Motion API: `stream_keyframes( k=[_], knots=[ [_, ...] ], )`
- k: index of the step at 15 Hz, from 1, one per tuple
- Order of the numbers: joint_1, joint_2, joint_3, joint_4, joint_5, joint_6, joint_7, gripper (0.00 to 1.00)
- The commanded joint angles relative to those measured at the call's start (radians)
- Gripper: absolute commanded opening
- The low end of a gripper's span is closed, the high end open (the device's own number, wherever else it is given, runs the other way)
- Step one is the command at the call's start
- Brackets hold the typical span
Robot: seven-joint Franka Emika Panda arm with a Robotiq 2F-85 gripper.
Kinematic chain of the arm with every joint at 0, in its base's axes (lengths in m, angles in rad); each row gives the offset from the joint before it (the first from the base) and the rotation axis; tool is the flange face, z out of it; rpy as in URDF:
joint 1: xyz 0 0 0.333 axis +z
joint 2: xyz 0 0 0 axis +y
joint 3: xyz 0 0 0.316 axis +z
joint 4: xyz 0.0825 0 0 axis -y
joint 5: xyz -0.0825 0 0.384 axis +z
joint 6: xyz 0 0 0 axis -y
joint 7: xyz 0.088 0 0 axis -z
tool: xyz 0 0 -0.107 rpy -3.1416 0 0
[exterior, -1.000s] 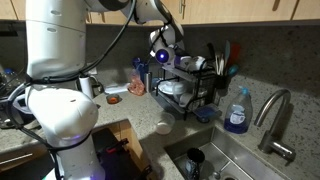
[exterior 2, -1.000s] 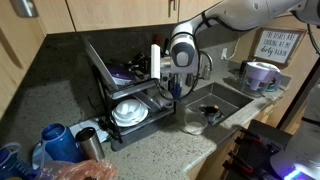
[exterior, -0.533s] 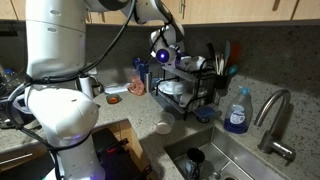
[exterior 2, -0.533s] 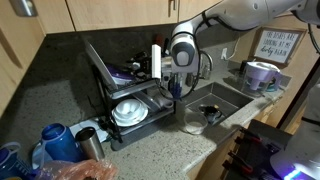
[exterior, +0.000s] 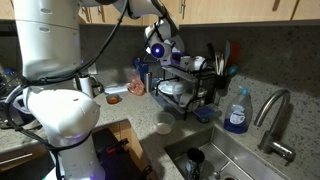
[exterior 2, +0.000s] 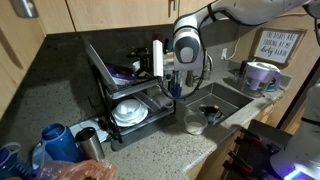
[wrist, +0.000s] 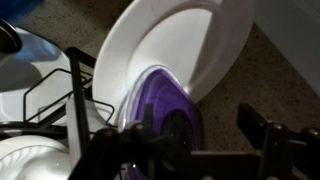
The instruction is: Take the cover off the bowl and put in on the rack
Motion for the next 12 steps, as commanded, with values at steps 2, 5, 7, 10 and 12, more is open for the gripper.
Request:
stream_keyframes(
  k=[2, 5, 7, 10, 12],
  knots=[
    [0.058, -0.121, 0.016, -0.119, 0.0, 0.061, 0.051, 0.82],
    [0.098, -0.174, 0.054, -0.204, 0.0, 0.056, 0.041, 0.88],
    [0.127, -0.211, 0.09, -0.266, -0.051, 0.043, 0.059, 0.94],
    [0.113, -0.25, 0.197, -0.327, -0.2, 0.045, 0.136, 1.0],
    [0.112, -0.264, 0.238, -0.356, -0.285, 0.039, 0.185, 1.0]
  ],
)
